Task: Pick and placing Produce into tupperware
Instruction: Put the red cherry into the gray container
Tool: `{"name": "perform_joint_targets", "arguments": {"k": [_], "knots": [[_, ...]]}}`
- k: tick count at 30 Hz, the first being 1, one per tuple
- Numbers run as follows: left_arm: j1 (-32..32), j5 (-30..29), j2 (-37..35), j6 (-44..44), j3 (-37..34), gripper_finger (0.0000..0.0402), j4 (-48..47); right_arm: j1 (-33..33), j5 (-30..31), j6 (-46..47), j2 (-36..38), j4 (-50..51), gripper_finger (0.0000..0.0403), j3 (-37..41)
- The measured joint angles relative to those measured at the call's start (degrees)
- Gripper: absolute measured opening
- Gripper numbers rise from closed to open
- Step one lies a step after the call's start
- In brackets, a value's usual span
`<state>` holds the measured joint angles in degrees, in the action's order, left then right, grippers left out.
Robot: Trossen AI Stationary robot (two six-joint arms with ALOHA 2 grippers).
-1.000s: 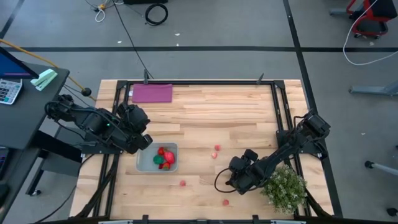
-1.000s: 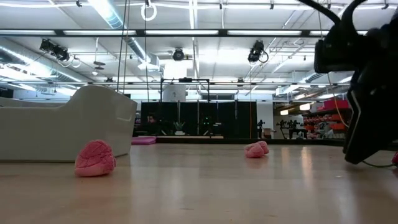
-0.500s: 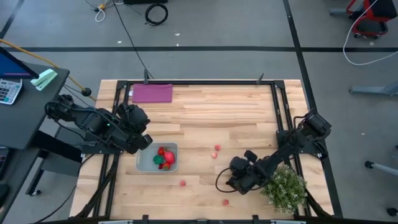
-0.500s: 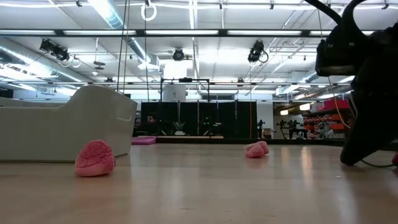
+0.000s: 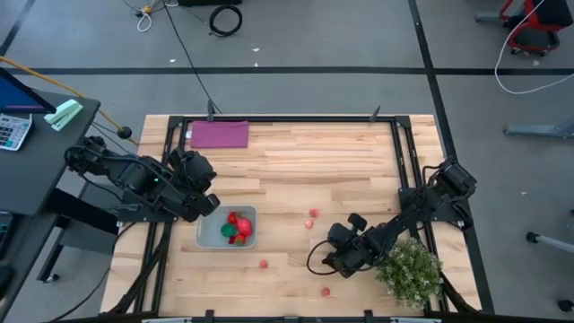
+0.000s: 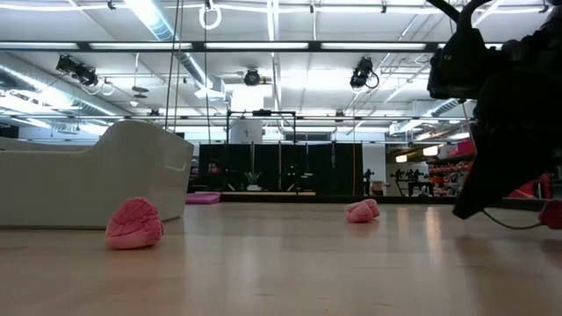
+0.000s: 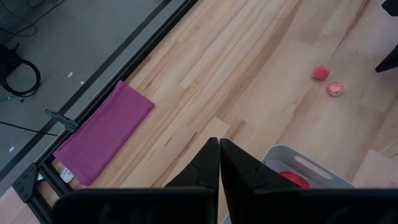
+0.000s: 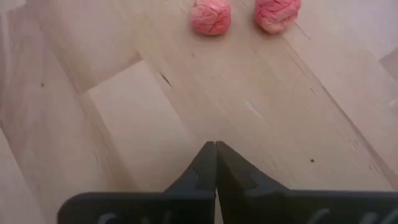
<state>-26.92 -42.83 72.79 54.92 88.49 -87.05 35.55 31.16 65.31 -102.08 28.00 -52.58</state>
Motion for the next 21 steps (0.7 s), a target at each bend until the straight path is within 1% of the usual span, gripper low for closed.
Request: {"name": "perform_joint_targets", "arguments": {"k": [3, 6, 11, 15, 21], "knots": [[0.0, 0.0, 0.0, 0.0, 0.0, 0.0022, 0.0, -0.7, 0.0, -1.0, 0.0, -0.8, 0.0005, 0.0], [0.0, 0.0, 0.0, 0.0, 0.0, 0.0019, 0.0, -1.8, 0.8, -4.0, 0.1, -2.8, 0.0003, 0.0], [0.0, 0.0, 0.0, 0.0, 0.0, 0.0012, 0.0, -4.4, 0.9, -10.8, 0.1, -10.5, 0.0003, 0.0], [0.0, 0.0, 0.0, 0.0, 0.0, 0.0016, 0.0, -6.8, 0.9, -19.7, 0.1, -22.5, 0.0002, 0.0], [0.0, 0.0, 0.0, 0.0, 0.0, 0.0018, 0.0, -10.8, -0.6, -36.0, 0.1, -46.6, 0.0002, -0.1]]}}
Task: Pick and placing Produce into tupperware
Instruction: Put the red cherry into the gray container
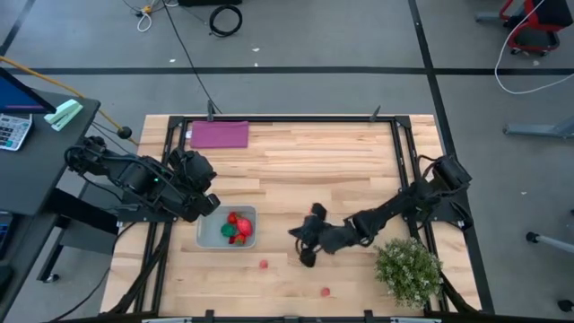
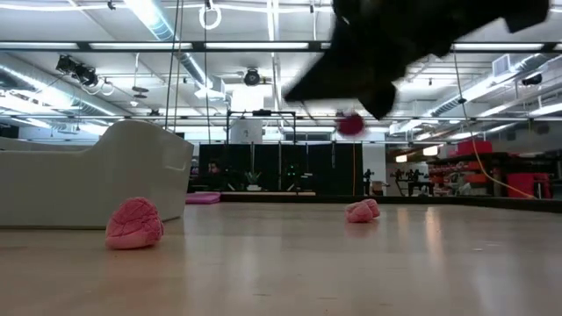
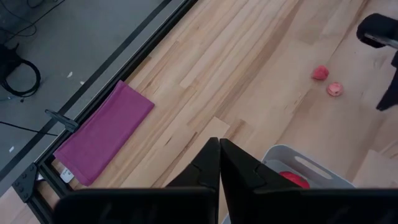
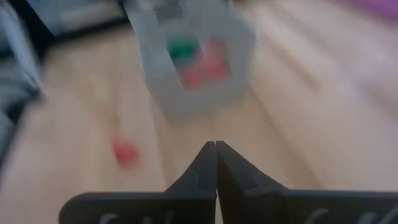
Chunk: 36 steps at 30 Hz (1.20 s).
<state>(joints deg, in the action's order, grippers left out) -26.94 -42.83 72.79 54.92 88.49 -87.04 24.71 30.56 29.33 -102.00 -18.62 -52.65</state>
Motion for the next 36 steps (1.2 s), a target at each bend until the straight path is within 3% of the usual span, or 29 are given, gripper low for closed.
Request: {"name": "perform_joint_targets", "arguments": {"k": [4, 8, 14, 20, 27, 32, 36], "knots": [[0.0, 0.0, 0.0, -0.1, 0.0, 0.0011, 0.0, -3.5, -1.0, -8.0, 0.0, -17.4, 0.0001, 0.0], [0.0, 0.0, 0.0, -0.1, 0.0, 0.0009, 0.0, -7.5, -9.1, -9.3, -0.1, -28.1, 0.0000, -0.4], [0.0, 0.0, 0.0, -0.1, 0.0, 0.0020, 0.0, -9.8, -10.5, -11.9, -3.1, -26.6, 0.0000, -8.3], [0.0, 0.0, 0.0, -0.2, 0.0, 0.0018, -0.1, -9.2, -14.5, -19.9, -14.7, -21.0, 0.0000, -25.4], [0.0, 0.0, 0.0, -0.2, 0.0, 0.0009, -0.5, -10.4, -14.6, -20.8, -28.5, -9.2, 0.0000, -43.0], [0.0, 0.0, 0.0, -0.2, 0.0, 0.0021, -0.9, -11.3, -15.2, -20.5, -34.3, -2.2, 0.0000, -50.2], [0.0, 0.0, 0.0, -0.2, 0.0, 0.0023, -1.2, -12.0, -15.3, -20.2, -36.7, 0.5, 0.0000, -51.7]]}}
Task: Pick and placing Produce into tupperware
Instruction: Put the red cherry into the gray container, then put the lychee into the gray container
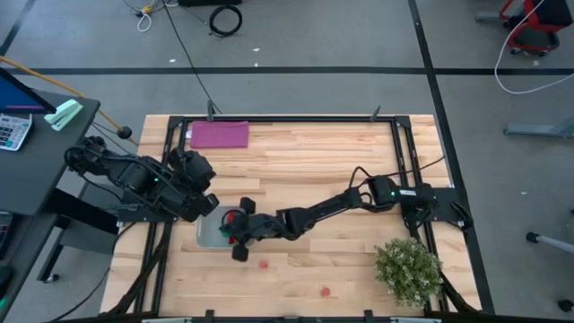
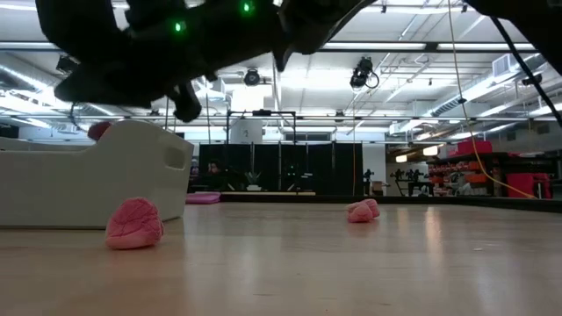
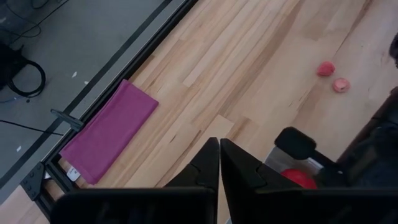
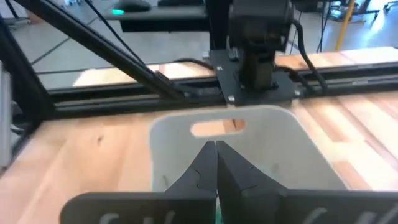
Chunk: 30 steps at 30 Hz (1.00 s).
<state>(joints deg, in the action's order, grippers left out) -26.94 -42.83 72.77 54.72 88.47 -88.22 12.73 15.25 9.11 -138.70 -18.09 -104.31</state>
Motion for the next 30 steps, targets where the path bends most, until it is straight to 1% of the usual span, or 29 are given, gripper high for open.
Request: {"name": "perform_joint_targets", "arguments": {"k": [4, 7, 10, 17, 19, 23, 27, 30], "knots": [[0.0, 0.0, 0.0, 0.0, 0.0, 0.0015, 0.0, -0.2, 0.0, 1.6, -0.4, 3.3, 0.0001, 0.0], [0.0, 0.0, 0.0, 0.0, 0.0, 0.0010, 0.0, -0.3, 0.0, 0.1, 0.1, 7.2, 0.0010, 0.0], [0.0, 0.0, 0.0, 0.1, 0.0, 0.0011, 0.0, -0.5, -0.6, -0.2, 1.3, 9.5, 0.0030, 0.0], [0.0, 0.0, 0.0, 0.2, 0.0, 0.0022, 0.1, -1.0, -0.7, -0.2, 2.0, 10.4, 0.0081, 0.0], [0.0, 0.0, 0.0, 0.2, 0.0, 0.0022, 0.0, -1.1, -0.7, -0.3, 3.3, 13.5, 0.0090, 0.0], [0.0, 0.0, 0.0, 0.2, 0.0, 0.0016, 0.1, -1.1, -0.7, -0.4, 9.2, 25.2, 0.0097, 0.0], [0.0, 0.0, 0.0, 0.2, 0.0, 0.0012, 0.1, -0.3, -0.6, -0.9, 16.8, 42.2, 0.0096, 0.0], [0.0, 0.0, 0.0, 0.2, 0.0, 0.0016, 0.1, 1.2, -0.1, 4.6, 21.8, 54.1, 0.0095, 0.0]]}}
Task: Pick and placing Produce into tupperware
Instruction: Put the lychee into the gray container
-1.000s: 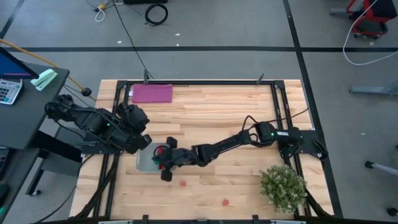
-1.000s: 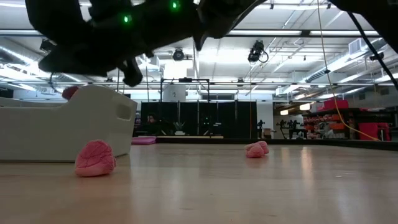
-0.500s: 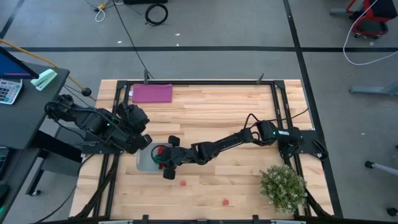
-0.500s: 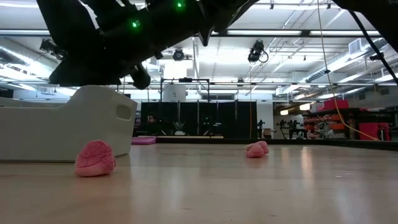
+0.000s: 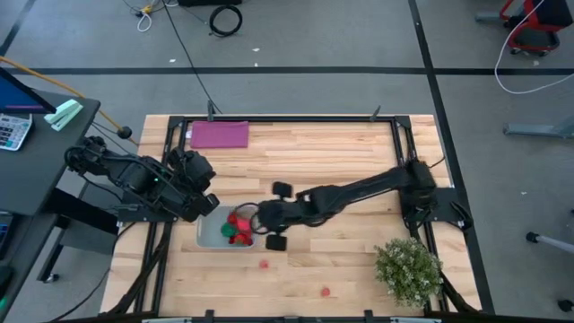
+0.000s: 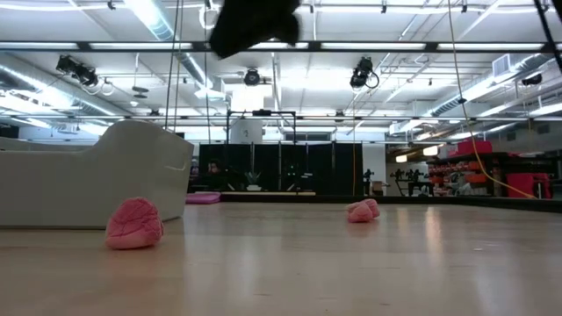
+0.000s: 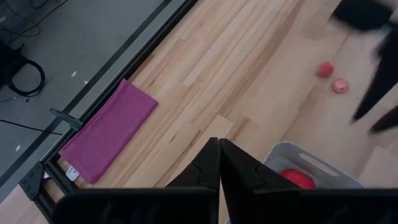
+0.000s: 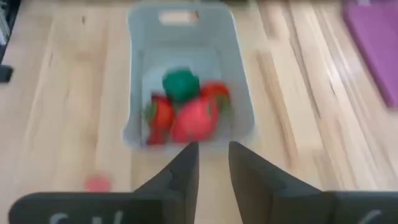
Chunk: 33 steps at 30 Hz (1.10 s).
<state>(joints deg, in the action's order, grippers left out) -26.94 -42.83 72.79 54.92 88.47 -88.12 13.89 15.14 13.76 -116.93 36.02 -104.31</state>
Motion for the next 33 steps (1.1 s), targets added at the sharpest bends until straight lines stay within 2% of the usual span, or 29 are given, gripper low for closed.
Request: {"name": "perform_joint_targets", "arguments": {"k": [4, 8, 12, 18, 25, 33], "knots": [[0.0, 0.0, 0.0, 0.0, 0.0, 0.0020, 0.0, 3.1, 4.4, 6.4, 5.3, 7.9, 0.0095, 4.0], [0.0, 0.0, 0.0, 0.0, 0.0, 0.0015, 0.1, 6.9, 7.9, 14.5, 9.9, 7.8, 0.0095, 13.6], [0.0, 0.0, 0.0, 0.0, 0.0, 0.0010, 0.1, 11.0, 8.5, 21.7, 13.5, 2.9, 0.0094, 26.0], [0.0, 0.0, 0.0, 0.0, 0.0, 0.0013, 0.1, 14.1, 8.3, 22.2, 16.0, -8.7, 0.0100, 40.2], [0.0, 0.0, 0.0, 0.6, 0.0, 0.0024, 0.3, 11.3, 8.4, 20.9, 15.9, -10.5, 0.0123, 44.4], [0.0, 0.0, 0.0, 1.4, 0.0, 0.0012, 0.3, 7.0, 6.7, 16.2, 15.9, -16.1, 0.0167, 45.3]]}}
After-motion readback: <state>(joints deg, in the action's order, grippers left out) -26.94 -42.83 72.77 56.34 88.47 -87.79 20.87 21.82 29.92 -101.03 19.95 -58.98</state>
